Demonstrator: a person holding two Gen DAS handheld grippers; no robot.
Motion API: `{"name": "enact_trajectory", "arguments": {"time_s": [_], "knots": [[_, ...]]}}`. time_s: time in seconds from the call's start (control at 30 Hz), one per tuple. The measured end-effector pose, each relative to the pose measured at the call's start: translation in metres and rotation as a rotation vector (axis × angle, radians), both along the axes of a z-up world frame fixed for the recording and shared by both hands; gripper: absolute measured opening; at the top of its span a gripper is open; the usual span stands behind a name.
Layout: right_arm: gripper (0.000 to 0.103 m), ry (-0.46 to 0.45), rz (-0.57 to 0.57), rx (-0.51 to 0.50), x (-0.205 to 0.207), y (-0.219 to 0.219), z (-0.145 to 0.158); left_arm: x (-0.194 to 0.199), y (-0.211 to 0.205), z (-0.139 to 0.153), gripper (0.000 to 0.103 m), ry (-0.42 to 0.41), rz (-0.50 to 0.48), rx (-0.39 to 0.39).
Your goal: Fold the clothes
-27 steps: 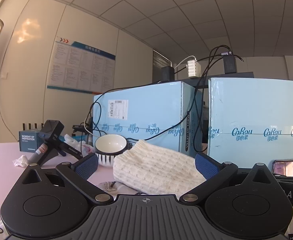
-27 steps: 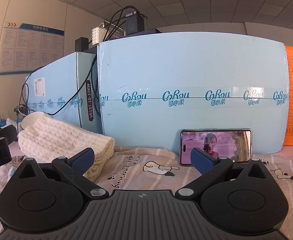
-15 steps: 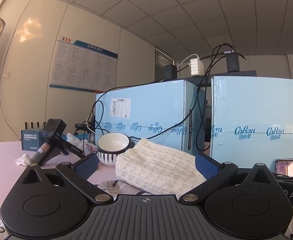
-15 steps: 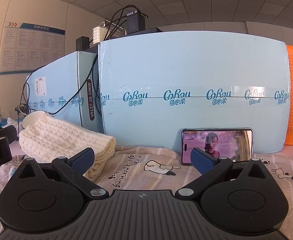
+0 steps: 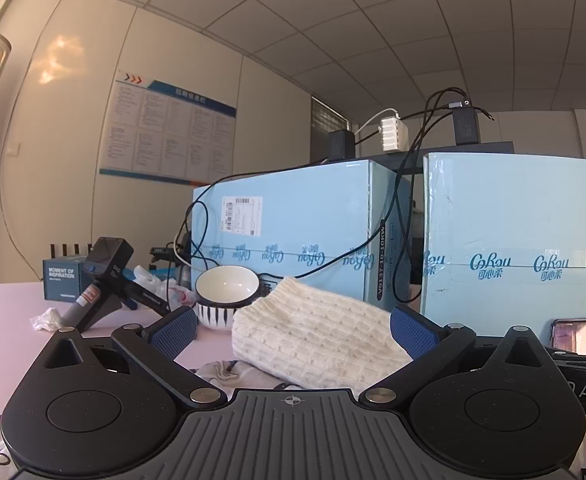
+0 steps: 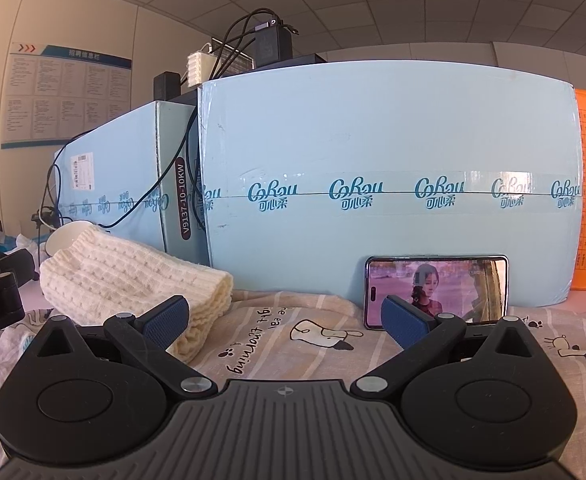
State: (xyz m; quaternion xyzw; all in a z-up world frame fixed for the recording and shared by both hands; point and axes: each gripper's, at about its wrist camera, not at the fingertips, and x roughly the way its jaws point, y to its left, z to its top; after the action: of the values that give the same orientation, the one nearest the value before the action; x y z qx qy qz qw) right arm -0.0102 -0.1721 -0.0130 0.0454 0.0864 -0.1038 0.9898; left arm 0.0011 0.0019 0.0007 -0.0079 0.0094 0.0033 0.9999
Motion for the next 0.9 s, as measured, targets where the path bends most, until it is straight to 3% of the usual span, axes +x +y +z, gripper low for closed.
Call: {"name": "enact_trajectory", "arguments": {"time_s": [0.9], "knots": [[0.103, 0.005, 0.006, 0.004, 0.0010, 0.0001, -0.0004, 0.0001, -0.0003, 0.0005, 0.103, 0.001, 0.007, 0.000]]}}
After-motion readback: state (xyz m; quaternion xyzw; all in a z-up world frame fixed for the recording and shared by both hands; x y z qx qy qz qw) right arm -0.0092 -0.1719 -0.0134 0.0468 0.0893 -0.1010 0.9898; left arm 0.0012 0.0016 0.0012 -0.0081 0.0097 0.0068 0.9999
